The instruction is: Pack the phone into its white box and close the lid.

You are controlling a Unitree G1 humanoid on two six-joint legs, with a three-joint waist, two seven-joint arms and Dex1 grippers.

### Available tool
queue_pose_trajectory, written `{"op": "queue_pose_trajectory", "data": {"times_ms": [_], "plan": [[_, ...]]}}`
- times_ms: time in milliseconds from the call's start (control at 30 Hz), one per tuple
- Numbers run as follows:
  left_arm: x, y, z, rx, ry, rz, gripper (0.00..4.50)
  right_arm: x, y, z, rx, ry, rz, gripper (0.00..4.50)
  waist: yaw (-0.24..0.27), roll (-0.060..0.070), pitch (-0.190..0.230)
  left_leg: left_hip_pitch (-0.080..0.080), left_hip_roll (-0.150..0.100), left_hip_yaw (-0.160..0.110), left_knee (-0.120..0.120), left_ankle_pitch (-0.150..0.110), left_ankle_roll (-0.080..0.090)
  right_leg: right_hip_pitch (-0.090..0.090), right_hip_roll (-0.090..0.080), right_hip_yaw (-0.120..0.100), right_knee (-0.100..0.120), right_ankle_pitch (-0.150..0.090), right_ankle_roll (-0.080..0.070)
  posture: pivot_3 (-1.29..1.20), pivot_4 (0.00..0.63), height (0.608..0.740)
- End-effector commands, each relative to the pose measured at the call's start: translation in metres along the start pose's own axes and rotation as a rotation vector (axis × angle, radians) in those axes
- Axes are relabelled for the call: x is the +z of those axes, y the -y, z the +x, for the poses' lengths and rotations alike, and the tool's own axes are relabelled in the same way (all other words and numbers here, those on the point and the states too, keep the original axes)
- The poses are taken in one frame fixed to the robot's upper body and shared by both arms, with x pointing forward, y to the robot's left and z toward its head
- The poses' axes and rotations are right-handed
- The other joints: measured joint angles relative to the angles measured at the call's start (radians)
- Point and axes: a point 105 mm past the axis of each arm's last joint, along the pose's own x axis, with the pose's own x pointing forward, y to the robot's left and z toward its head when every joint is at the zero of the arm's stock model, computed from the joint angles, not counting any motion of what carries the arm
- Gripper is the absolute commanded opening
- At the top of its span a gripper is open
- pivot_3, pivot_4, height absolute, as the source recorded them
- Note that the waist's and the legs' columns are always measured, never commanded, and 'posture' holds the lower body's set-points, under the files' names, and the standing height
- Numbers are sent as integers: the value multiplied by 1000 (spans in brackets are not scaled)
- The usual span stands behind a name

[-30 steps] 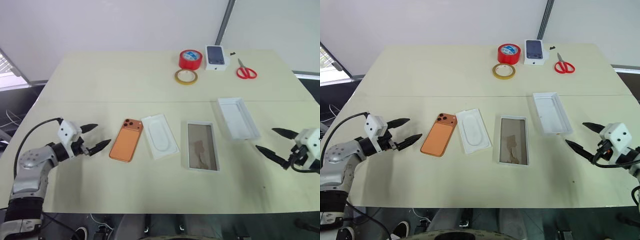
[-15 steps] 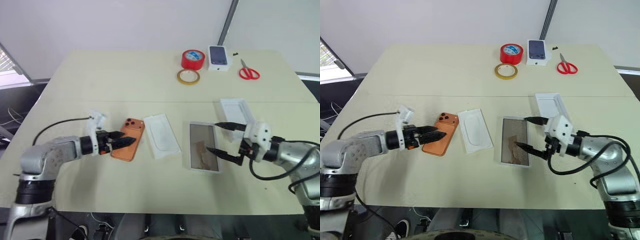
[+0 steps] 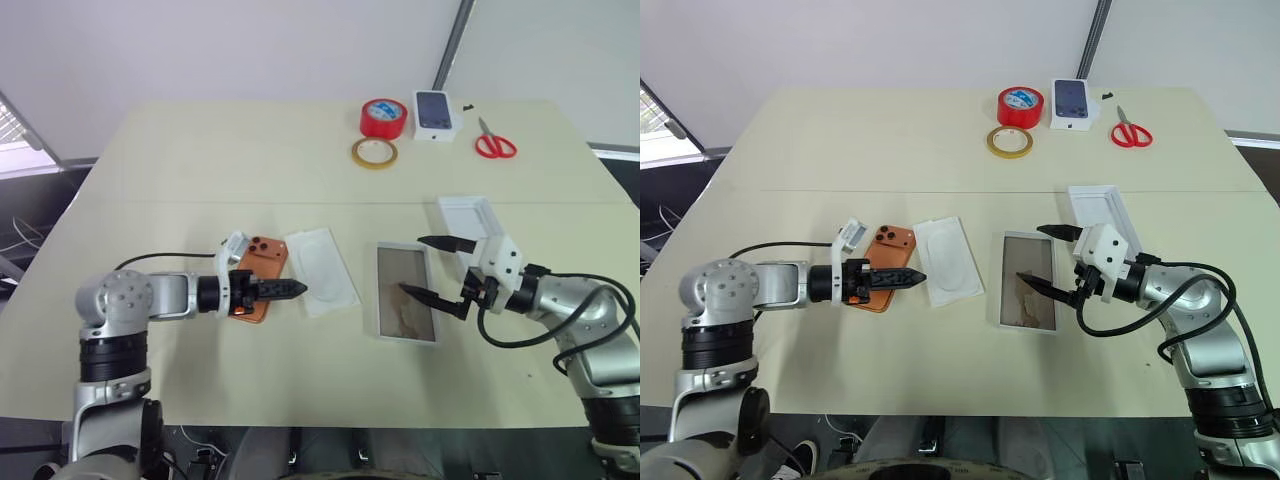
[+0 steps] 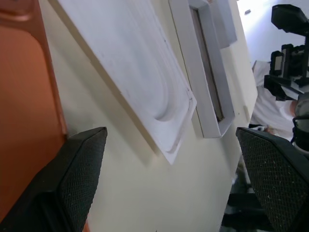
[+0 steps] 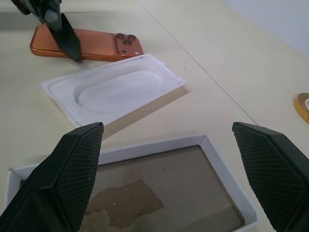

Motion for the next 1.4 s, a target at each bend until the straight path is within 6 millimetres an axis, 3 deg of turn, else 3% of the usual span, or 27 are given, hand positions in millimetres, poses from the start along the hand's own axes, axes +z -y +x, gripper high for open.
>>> {"op": "queue_pose_trajectory", "data": {"times_ms": [33, 367, 467, 667, 700, 733, 933, 1167, 1400], "plan": [[9, 3, 3, -7, 38, -11, 4500, 5, 4, -1, -26, 22, -27, 4456, 0, 0, 0, 0, 0, 0, 0, 0, -1, 0, 0, 0, 0, 0, 0, 0, 150, 740], [-1, -5, 28, 69, 8, -41, 4500, 4, 9, -6, -67, 14, -43, 4456, 1, 0, 0, 0, 0, 0, 0, 2, -4, 0, 0, 0, 0, 0, 0, 0, 150, 740], [-8, -11, 32, 103, -12, -46, 3710, 4, 9, -6, -73, 13, -45, 4500, 2, 0, 0, 0, 0, 0, 0, 2, -4, 1, 0, 0, 0, 0, 0, 0, 150, 740], [-12, -14, 31, 114, -21, -61, 692, 3, 9, -8, -75, 7, -47, 4500, 1, 0, -1, 0, 0, 0, 0, 2, -4, 1, 0, 0, 0, 0, 0, 0, 150, 740], [-12, -15, 31, 117, -20, -64, 242, 3, 9, -9, -74, 7, -47, 4500, 1, 1, -1, 1, 0, 0, 0, 2, -4, 1, 0, 0, 0, 0, 0, 0, 150, 740], [-12, -16, 30, 116, -14, -74, 69, 3, 9, -9, -73, 6, -47, 4500, 1, 2, -2, 1, 0, 0, 0, 2, -4, 1, 0, 0, 0, 0, 0, 0, 150, 740], [-2, -17, 27, 118, 34, -75, 69, 1, -2, -7, -9, -4, -31, 4500, 0, 2, -2, 2, 0, 0, 0, 1, -2, 2, 0, 0, 0, 0, 0, 0, 150, 740], [23, 4, 12, -35, 68, -73, 69, 4, -65, -1, 282, 7, 91, 4500, -4, 0, 0, 1, 0, -1, 0, 0, 0, 1, 0, 0, 0, 0, 0, 0, 150, 740], [20, 19, 10, -53, 37, 193, 69, -27, -77, -3, 374, -143, 3, 4500, -1, 0, 0, 1, 0, -1, -1, 2, -5, 1, 0, 0, -1, 0, 0, 0, 150, 740]]}}
